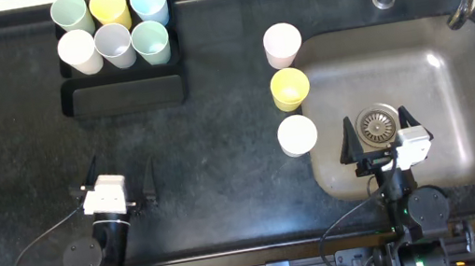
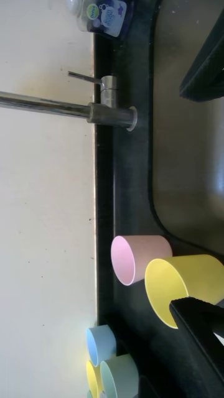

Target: Store Cups

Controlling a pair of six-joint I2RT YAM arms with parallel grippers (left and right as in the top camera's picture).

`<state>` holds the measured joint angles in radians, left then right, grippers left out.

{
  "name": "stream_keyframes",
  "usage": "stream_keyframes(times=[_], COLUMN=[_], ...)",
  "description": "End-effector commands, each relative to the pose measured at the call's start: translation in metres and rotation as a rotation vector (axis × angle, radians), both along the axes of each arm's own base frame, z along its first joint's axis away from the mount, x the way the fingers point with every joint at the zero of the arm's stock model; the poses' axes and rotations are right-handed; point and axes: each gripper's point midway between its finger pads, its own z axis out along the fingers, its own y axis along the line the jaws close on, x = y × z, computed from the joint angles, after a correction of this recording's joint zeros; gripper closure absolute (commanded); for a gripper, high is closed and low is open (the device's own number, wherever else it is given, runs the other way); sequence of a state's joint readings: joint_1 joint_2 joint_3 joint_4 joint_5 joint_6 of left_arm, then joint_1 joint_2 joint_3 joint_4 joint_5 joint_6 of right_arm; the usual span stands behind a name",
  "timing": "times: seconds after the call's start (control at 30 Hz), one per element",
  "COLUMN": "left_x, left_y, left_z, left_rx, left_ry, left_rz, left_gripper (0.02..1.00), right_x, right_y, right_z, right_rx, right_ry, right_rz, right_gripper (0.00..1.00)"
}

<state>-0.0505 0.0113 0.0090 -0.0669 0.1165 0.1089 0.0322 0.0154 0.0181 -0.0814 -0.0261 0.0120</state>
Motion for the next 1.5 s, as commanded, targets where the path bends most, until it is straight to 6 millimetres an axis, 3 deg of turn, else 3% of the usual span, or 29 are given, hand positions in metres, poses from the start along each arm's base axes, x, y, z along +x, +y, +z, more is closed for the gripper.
stream_keyframes(times=[0.03, 0.93, 1.1, 1.17, 1.23, 1.33, 1.37, 1.43, 1.5], left_x=[0.000, 0.000, 0.001, 0.008, 0.024, 0.063, 0.094, 0.126, 0.151], left_y=[0.000, 0.000, -0.006, -0.012, -0.025, -0.050, -0.077, -0.109, -0.142], left_z=[0.001, 0.001, 0.003, 0.018, 0.045, 0.096, 0.139, 0.180, 0.203], left_rx=[0.014, 0.018, 0.013, 0.009, -0.006, -0.053, -0.096, -0.116, -0.092], left_ry=[-0.008, -0.008, 0.120, 0.210, 0.307, 0.445, 0.505, 0.542, 0.573], left_rz=[-0.004, -0.003, -0.040, -0.074, -0.146, -0.284, -0.420, -0.543, -0.600], left_gripper=[0.020, 0.020, 0.020, 0.020, 0.020, 0.020, 0.020, 0.020, 0.020], right_x=[0.000, 0.000, 0.000, 0.000, 0.000, 0.000, 0.000, 0.000, 0.000], right_y=[0.000, 0.000, 0.000, 0.000, 0.000, 0.000, 0.000, 0.000, 0.000], right_z=[-0.002, -0.002, -0.002, -0.002, -0.002, -0.002, -0.002, -0.002, -0.002], right_rx=[0.004, 0.004, 0.004, 0.004, 0.004, 0.004, 0.004, 0.004, 0.004], right_ry=[-0.005, -0.005, -0.005, -0.005, -0.005, -0.005, -0.005, -0.005, -0.005], right_rz=[0.001, 0.001, 0.001, 0.001, 0.001, 0.001, 0.001, 0.001, 0.001], right_gripper=[0.005, 0.003, 0.003, 0.003, 0.005, 0.003, 0.003, 0.003, 0.005])
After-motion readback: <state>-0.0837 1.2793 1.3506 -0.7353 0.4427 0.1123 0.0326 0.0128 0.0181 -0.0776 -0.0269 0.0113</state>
